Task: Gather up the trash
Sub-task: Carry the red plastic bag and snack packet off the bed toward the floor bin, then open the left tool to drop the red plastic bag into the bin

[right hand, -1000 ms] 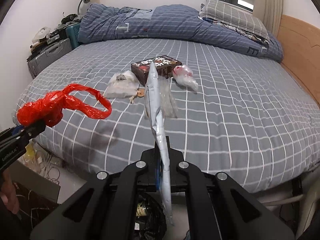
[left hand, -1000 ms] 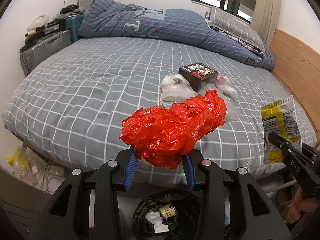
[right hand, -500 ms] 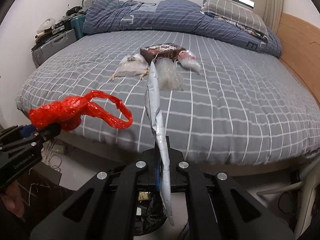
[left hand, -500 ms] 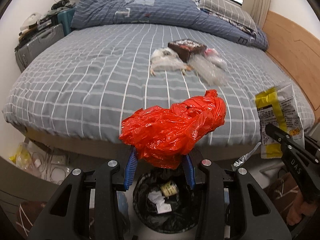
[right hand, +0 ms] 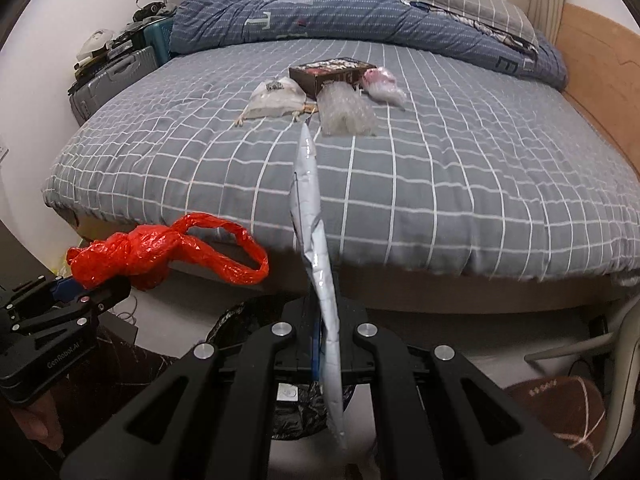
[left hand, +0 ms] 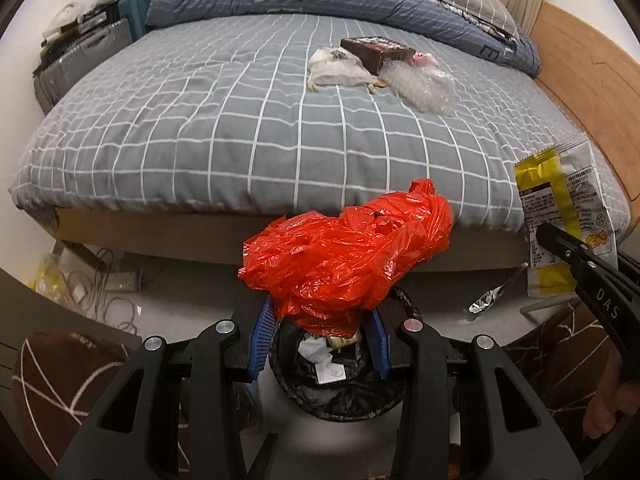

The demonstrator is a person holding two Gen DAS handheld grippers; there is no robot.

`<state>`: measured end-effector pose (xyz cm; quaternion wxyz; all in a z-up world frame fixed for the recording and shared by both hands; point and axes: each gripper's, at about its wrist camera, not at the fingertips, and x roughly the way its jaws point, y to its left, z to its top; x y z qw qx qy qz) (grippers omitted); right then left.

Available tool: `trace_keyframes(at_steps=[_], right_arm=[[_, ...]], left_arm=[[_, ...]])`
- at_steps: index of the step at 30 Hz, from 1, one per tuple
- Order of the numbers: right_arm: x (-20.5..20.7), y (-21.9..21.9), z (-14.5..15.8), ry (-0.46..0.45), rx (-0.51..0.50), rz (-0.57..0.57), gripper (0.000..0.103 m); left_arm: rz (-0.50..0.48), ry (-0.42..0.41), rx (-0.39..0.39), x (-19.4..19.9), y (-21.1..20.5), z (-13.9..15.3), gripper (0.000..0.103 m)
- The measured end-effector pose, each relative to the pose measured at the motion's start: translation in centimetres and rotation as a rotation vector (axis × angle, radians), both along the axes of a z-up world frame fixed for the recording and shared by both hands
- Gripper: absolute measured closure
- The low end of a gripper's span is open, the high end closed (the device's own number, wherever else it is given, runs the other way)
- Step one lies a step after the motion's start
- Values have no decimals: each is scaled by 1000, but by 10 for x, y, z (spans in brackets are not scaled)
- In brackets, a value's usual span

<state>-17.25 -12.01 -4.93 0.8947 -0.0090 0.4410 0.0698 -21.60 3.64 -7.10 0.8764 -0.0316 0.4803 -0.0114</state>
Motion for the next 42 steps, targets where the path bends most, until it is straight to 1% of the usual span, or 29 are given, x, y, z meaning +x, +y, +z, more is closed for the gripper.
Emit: trace_keyframes(at_steps=[2,8,11,14,18,22,24,32,42], right_arm=[[-4,0,-4,17,9,-7,100],[-10,2,-22,63,-11,-15,100],[-9,3,-32,79,-13,-15,100],[-8,2,-43,102,-14,-20,100],[-1,1,-56,135,-18,-26,100],[6,4,-67,152,-23,-26,100],[7,5,-69,158,-22,-28,100],[9,18,-83,186,-32,-10,100],[15,16,-102,218,-39,-17,100]], left_arm=[[2,9,5,-2,-2,-2,64],[-4,41,14,-2,-7,-15,64],[-5,58,15,1,-7,-24,64],[-12,85,-4,5,-8,-34,64],[-18,101,14,10,-11,-47,64],[-22,124,21,16,-13,-61,64],[-31,128,8,18,-14,-66,64],[-39,162,37,32,-15,-89,63],[-39,207,56,39,-15,-111,63]])
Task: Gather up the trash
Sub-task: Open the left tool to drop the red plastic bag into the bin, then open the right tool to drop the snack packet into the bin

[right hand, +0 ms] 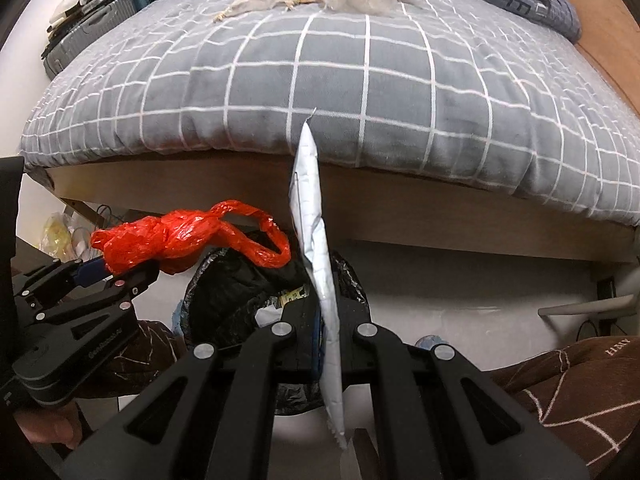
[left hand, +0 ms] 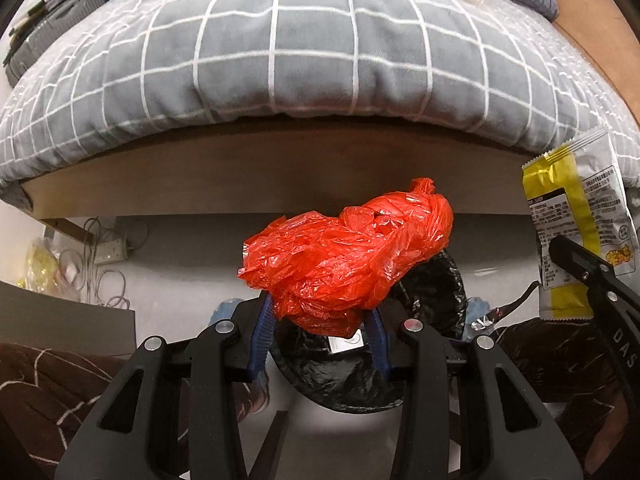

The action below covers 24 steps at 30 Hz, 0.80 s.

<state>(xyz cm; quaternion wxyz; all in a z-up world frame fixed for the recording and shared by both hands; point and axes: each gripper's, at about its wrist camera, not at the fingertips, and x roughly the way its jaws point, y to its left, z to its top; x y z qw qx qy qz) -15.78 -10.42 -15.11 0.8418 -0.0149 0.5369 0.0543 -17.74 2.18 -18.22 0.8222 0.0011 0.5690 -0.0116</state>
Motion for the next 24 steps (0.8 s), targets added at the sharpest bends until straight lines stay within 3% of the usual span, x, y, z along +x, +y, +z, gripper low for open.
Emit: trace_keyframes(at_steps=[13,24], right_arm=[[9,-3,-22,36,0,-8,100],[14,2,-30,48,0,-6,100]], left_arm=[[-34,33,11,11,-5,-30,57],[-36,23,3,14,-4,-36,27]])
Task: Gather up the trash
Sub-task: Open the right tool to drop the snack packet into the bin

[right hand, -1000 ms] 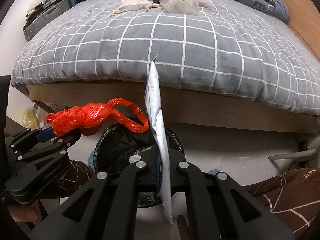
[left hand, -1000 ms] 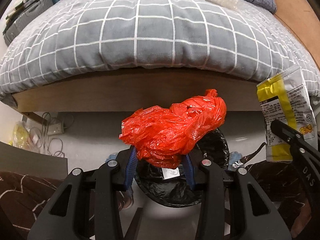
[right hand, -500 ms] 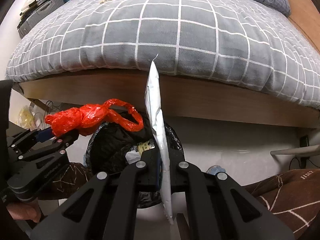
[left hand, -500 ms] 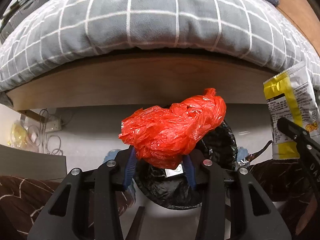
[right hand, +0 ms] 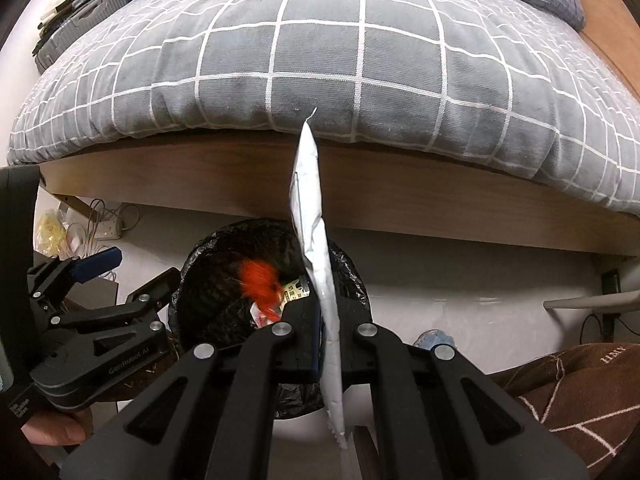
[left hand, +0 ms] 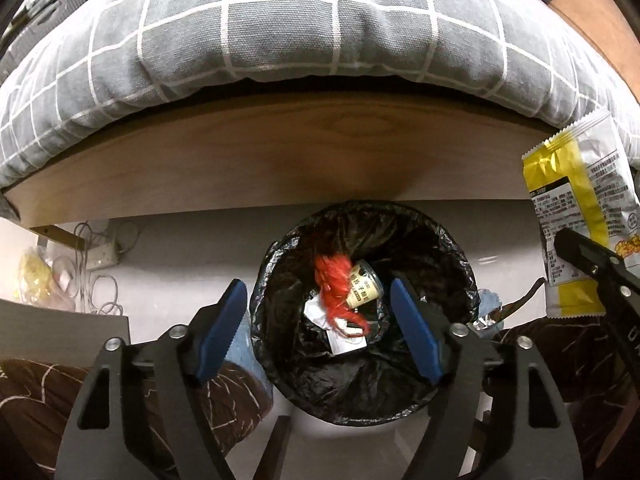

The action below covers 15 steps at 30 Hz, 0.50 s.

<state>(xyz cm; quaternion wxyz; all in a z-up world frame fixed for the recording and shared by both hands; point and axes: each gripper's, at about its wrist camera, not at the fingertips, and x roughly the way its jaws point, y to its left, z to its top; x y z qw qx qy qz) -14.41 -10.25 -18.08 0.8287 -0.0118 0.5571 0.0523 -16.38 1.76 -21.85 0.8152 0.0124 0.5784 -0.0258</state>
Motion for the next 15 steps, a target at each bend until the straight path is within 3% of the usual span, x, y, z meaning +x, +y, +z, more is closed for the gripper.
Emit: trace_keyframes(at_steps=[7,15], right_arm=[[0,3,-4,5,3,19,100],[2,19,-11,27,20,51,100]], left_arm=[[28,-45,-19,-2,13,9,10],[75,-75,-11,-5,36,20,6]])
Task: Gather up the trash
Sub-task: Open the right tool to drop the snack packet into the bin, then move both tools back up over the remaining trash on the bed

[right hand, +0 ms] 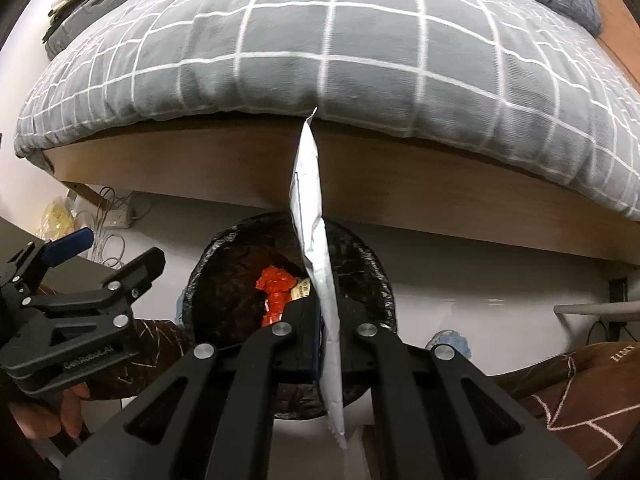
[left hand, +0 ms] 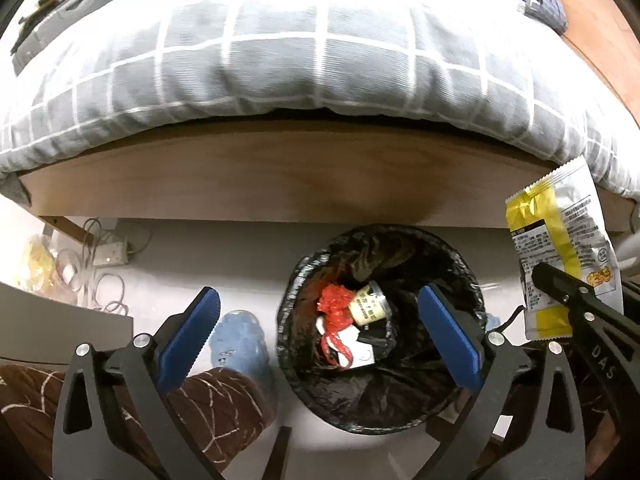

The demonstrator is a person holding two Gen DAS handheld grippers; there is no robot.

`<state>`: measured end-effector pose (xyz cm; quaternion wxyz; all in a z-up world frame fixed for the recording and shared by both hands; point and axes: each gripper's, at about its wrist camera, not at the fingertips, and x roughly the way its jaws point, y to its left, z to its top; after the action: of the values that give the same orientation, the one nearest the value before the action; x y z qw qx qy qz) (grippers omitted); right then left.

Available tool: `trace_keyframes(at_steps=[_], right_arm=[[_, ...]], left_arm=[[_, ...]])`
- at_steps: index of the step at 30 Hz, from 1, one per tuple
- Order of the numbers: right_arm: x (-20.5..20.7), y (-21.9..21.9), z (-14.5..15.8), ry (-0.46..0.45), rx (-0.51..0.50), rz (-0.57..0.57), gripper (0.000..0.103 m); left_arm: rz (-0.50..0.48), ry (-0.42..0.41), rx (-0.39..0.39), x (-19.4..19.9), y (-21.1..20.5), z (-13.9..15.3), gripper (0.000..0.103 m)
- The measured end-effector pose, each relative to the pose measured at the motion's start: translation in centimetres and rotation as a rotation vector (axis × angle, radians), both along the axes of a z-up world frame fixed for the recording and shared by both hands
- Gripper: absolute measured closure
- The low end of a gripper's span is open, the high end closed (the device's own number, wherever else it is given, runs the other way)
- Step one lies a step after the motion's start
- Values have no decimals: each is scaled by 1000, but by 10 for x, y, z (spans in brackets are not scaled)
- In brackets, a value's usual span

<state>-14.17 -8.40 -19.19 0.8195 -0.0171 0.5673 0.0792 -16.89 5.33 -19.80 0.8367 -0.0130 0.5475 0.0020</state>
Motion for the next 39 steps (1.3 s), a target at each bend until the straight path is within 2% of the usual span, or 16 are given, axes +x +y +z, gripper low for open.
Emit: trace_keyframes(at_steps=[12,16,24,26,28,30,36,39], right_arm=[[0,36,-11,43,-18,63,97],[0,45,-18,62,-57,85,96],[-1,57,-19,52,-66,97,66],[-1,56,-17,45,-65,91,60],[0,53,-16,34,-72,87,58],[0,51,-14,26,-78,84,50],[-2,40,2,-37,-78,59,29],[-1,29,11,-66,-65,35,22]], left_arm=[[42,1,13,-10,31,4,6],[64,4,18,-13,41,3,6],[76,2,16,-13,46,4,6],[73,-1,16,-13,45,5,6],[73,-7,19,-13,44,6,6],[74,-9,17,-13,44,8,6],[78,-33,4,-9,39,19,6],[67,-47,8,-5,33,24,6]])
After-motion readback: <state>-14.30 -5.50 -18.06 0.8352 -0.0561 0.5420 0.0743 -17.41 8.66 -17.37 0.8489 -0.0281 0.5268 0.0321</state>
